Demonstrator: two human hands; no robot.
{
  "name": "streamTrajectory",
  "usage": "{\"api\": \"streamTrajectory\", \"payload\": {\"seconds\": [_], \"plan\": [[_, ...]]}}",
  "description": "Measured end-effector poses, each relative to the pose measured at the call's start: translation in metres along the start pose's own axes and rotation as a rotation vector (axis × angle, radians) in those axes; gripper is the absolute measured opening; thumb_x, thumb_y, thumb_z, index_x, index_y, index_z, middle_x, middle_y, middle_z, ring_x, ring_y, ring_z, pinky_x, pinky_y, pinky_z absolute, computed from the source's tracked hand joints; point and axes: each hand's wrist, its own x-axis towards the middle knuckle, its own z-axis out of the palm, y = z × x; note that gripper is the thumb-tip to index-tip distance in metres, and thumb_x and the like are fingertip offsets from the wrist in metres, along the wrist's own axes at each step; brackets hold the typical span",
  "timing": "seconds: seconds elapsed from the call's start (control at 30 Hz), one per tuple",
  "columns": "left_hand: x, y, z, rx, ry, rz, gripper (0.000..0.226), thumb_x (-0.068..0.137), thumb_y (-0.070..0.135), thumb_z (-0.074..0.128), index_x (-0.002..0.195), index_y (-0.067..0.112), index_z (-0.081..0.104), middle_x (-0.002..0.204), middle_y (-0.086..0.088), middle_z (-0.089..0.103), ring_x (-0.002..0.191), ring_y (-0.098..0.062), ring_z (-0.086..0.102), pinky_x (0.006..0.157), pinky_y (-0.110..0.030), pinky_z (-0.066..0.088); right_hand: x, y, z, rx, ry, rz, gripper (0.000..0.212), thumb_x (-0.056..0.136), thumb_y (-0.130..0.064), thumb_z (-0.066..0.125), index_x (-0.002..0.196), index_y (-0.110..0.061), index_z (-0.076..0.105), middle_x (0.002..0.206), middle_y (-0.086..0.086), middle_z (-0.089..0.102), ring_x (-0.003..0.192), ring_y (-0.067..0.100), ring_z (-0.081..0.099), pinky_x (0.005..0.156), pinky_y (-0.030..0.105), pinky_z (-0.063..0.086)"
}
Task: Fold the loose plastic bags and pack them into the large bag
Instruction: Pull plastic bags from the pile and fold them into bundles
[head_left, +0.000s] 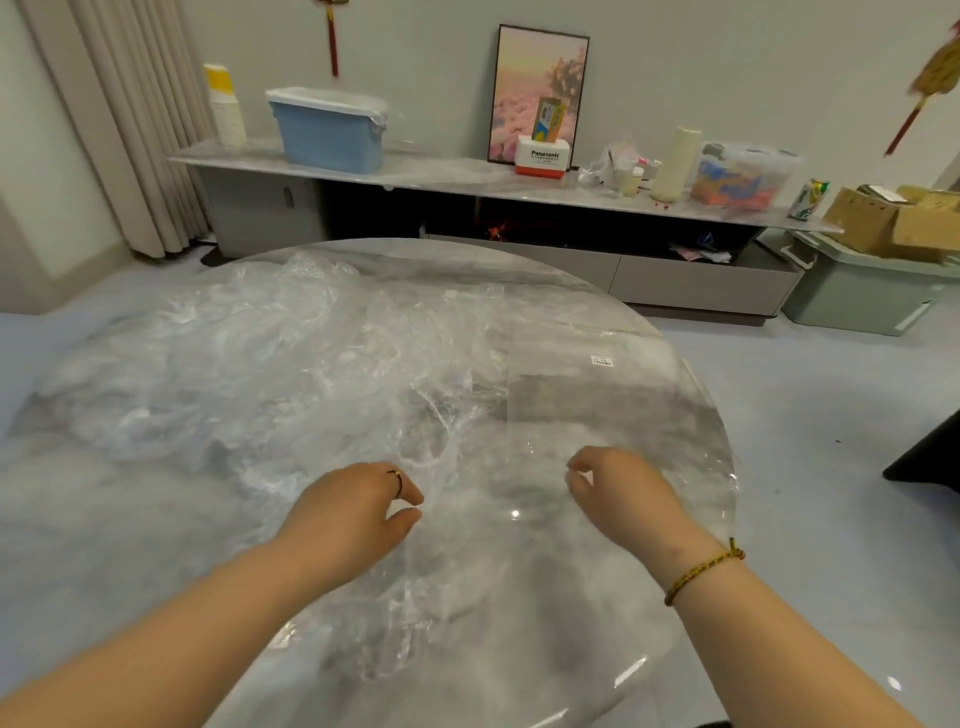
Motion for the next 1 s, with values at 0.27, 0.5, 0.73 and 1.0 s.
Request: {"api": "streamTrajectory", "payload": {"seconds": [0.27, 0.5, 0.73, 1.0], "plan": [[-0.039, -0.037, 0.003, -0.1, -0.142, -0.056, 0.066, 0.089, 0.035, 0.055, 0.144, 0.03, 0.019, 0.15, 0.013, 0.022, 0.134, -0.006, 0.03, 0.104, -0.014, 0.025, -0.06, -0.073, 0.04, 0.288, -0.189, -0.139, 0.052, 0.09, -0.041, 0.053, 0.133, -0.018, 0.037, 0.131, -0.003, 0.047, 0.11, 0.011, 0.049, 0.08, 0.016, 0.036], [-0.039, -0.044, 0.006, -0.052, -0.126, -0.055, 0.089, 0.081, 0.048, 0.061, 0.146, 0.031, 0.004, 0.155, 0.007, 0.004, 0.142, -0.012, 0.011, 0.113, -0.023, 0.015, -0.048, -0.091, 0.065, 0.357, -0.295, -0.003, 0.044, 0.09, -0.034, 0.054, 0.128, -0.015, 0.042, 0.102, -0.005, 0.043, 0.095, 0.014, 0.048, 0.074, 0.022, 0.036], [-0.058, -0.046, -0.009, -0.056, -0.16, 0.105, 0.05, 0.072, 0.054, 0.067, 0.111, 0.049, 0.036, 0.145, 0.02, 0.013, 0.137, -0.005, 0.01, 0.109, -0.017, 0.011, -0.033, -0.079, 0.053, 0.054, -0.008, -0.087, 0.021, 0.094, -0.02, 0.038, 0.099, -0.022, 0.059, 0.111, 0.0, 0.061, 0.111, 0.021, 0.047, 0.091, 0.027, 0.031], [-0.056, -0.041, 0.013, 0.291, -0.11, 0.225, 0.049, 0.058, 0.046, 0.077, 0.105, 0.036, 0.064, 0.131, 0.007, 0.049, 0.122, -0.01, 0.046, 0.102, -0.016, 0.031, -0.048, -0.069, 0.05, 0.104, 0.08, -0.353, 0.035, 0.091, -0.036, 0.043, 0.122, -0.018, 0.045, 0.125, -0.004, 0.042, 0.12, 0.014, 0.035, 0.09, 0.016, 0.023]]}}
